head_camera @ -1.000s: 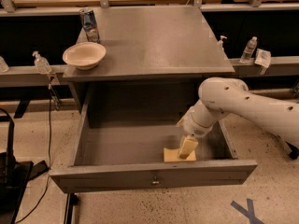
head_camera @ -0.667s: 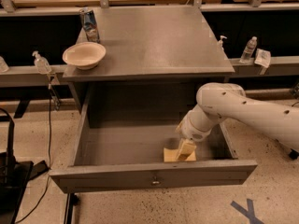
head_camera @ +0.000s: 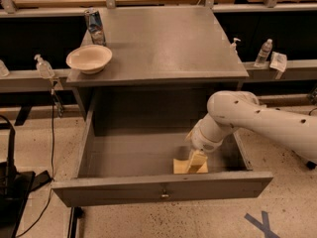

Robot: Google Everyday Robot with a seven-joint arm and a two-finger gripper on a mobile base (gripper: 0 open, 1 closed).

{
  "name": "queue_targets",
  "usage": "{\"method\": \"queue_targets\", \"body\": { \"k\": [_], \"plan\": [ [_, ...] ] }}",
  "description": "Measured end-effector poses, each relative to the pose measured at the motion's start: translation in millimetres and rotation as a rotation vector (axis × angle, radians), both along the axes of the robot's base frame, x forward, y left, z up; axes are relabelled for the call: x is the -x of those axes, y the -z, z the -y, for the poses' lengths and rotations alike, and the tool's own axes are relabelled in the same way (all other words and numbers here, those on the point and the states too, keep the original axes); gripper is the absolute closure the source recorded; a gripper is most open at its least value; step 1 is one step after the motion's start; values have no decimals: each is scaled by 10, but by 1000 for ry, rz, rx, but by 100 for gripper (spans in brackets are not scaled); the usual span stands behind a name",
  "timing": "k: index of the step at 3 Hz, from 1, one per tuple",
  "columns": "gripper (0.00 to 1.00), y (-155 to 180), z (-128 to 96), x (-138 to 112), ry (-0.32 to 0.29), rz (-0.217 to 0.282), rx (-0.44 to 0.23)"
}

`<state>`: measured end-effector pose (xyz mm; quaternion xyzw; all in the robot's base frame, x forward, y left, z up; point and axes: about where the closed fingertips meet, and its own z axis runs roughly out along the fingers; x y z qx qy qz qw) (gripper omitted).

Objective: Pick sponge from top drawer and place on counter

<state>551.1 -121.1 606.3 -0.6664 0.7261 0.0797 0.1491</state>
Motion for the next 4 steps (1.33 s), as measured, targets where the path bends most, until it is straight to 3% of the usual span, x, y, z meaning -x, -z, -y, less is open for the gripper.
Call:
{"method": "queue_targets", "body": {
  "k": [3,4],
  "plan": [
    [14,69,-56,67,-22,0,-7],
    [20,68,-57,68,-22,0,-7]
  ]
}}
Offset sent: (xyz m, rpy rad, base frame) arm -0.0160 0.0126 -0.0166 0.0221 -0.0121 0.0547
